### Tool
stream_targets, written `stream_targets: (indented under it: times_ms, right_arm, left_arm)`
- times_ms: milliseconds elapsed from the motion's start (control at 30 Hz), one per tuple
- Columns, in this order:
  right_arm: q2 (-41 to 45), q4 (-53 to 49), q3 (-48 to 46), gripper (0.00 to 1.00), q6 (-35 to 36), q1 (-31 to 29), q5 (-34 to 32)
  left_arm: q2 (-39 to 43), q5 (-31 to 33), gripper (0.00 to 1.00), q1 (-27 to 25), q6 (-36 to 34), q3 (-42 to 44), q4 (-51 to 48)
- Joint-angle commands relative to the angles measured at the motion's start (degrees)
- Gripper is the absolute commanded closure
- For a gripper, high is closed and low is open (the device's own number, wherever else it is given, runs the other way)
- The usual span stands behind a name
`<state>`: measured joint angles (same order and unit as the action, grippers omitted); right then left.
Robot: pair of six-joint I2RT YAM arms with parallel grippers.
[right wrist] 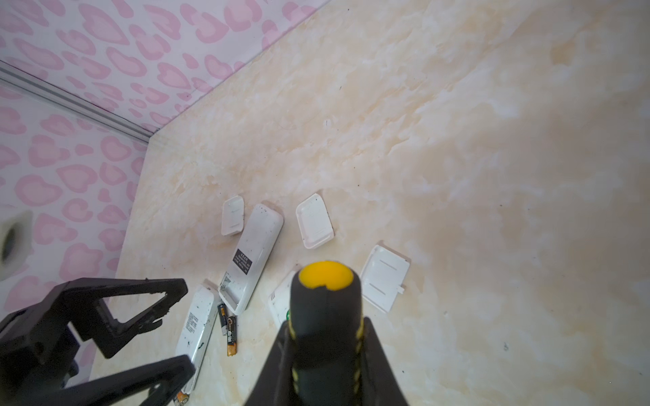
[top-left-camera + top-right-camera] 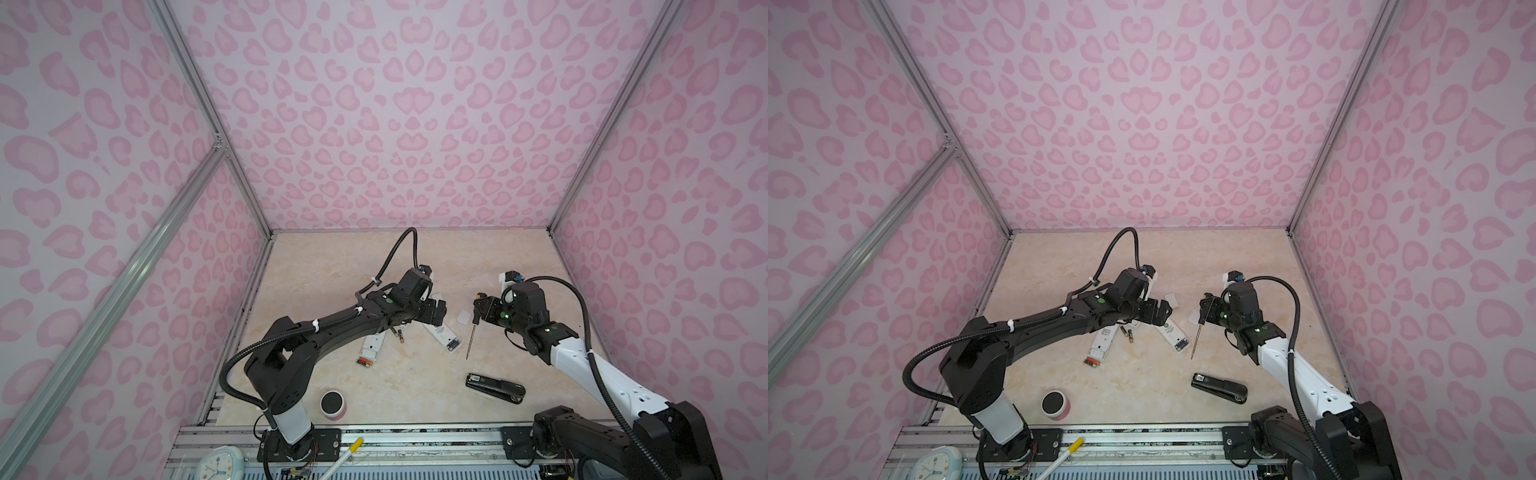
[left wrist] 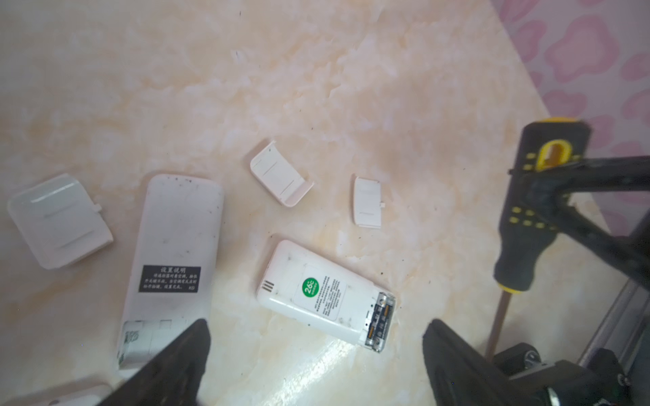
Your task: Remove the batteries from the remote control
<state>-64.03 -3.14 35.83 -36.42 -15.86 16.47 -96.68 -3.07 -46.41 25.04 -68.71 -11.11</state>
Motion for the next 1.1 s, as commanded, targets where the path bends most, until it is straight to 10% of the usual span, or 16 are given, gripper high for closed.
stream_targets:
  times_ms: [0, 567, 800, 967, 1067]
  right_arm:
    - [0.8, 4.5, -0.1, 1.0, -2.2, 0.1, -1.1]
    - [7.0, 2.6, 3.4, 1.0, -7.7, 0.0, 0.1]
    - [9.6, 2.3, 3.4, 1.0, -10.1, 0.0, 0.7]
    - [9.0, -0.5, 4.1, 0.49, -9.4, 0.0, 5.9]
    - [6.7, -4.6, 5.1, 0.41, -8.1, 0.1, 11.7]
  left_arm:
    - [3.0, -6.6, 0.04, 0.9, -0.3, 3.3, 5.5]
    - [-3.0, -12.9, 0.42, -9.8, -4.9, -1.1, 9.6]
    - [-2.3, -11.4, 0.95, -9.9, -6.1, -1.1, 9.2]
    - [-0.2, -8.9, 0.96, -9.9, -8.4, -0.1, 8.1]
    - [0.7, -8.1, 0.96, -9.8, -10.5, 0.2, 6.9]
